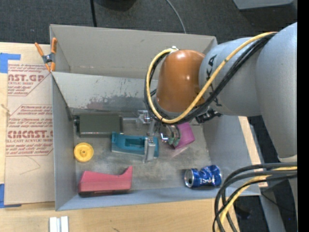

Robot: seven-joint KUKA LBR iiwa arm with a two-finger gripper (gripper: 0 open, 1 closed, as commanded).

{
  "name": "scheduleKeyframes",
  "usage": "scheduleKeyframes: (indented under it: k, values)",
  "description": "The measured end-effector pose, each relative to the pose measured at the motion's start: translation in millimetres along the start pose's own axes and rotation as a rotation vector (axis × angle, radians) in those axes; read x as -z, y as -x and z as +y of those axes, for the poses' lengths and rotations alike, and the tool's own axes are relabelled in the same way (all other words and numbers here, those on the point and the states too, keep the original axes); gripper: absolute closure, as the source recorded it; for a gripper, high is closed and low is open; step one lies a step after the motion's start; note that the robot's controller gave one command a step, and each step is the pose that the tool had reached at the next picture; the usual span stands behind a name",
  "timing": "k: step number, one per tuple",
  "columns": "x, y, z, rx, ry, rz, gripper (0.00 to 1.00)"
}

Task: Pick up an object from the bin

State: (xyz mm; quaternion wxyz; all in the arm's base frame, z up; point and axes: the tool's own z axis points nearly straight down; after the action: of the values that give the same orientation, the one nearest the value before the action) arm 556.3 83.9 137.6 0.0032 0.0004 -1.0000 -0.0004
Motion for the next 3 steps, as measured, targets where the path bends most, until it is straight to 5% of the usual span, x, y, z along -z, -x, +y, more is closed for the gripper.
scheduleKeyframes:
  k: [1,2,3]
  values:
    - [5,1.9,0,-0.001,0.001,-0.007,0.0]
    - [-68,8.2,-5,-0.079,0.001,-0.001,1.0]
    - [-68,8.2,-5,-0.078,0.001,-0.001,1.0]
